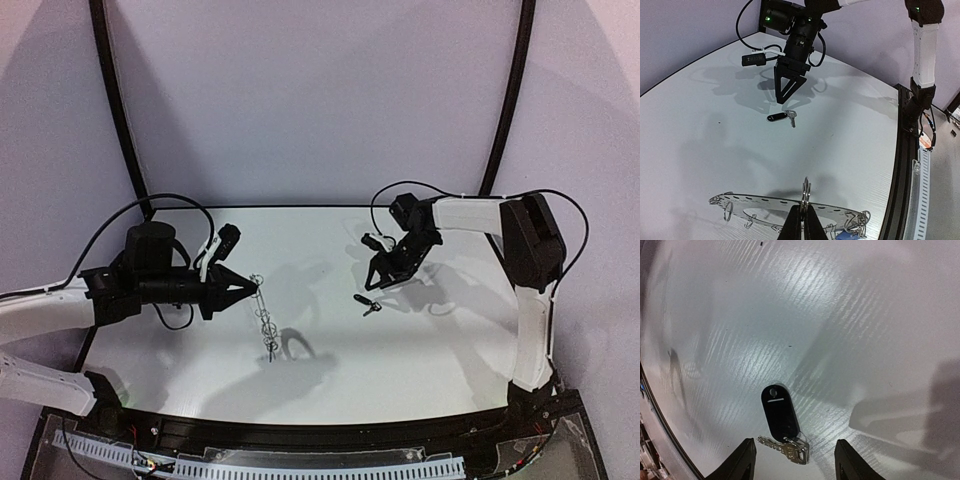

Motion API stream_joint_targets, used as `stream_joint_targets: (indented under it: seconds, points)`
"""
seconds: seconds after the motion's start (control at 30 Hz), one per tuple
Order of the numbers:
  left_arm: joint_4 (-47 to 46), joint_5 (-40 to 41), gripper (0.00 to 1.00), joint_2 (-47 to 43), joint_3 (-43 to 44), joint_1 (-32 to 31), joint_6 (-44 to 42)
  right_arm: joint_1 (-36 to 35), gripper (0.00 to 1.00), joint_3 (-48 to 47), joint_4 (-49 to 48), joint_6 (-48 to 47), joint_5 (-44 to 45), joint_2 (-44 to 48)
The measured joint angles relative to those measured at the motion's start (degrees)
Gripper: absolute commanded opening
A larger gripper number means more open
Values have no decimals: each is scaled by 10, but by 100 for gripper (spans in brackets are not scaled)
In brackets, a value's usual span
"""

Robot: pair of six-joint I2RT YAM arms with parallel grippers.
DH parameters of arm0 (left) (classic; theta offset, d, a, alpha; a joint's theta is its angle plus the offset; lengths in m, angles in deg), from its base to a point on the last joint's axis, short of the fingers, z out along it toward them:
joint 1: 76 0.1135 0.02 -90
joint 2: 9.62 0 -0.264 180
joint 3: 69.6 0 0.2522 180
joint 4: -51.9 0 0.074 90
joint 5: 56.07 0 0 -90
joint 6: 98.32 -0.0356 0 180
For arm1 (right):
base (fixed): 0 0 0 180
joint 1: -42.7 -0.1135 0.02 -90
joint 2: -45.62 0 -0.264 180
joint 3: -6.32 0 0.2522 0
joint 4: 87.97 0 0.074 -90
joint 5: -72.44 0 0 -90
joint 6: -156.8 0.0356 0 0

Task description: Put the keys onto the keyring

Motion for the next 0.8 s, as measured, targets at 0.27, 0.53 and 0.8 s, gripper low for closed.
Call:
stream_joint_targets:
  seconds: [0.27, 0.53, 0.8]
  points:
    - [2, 0, 1, 0, 0, 0, -10, -1, 46, -24, 38, -37, -32, -42]
    - [3, 1, 1, 0, 1, 0, -10, -1, 33, -26, 61, -61, -52, -45]
    - [3, 1, 1, 0, 2, 0, -15, -1, 29, -26, 75, -70, -55, -51]
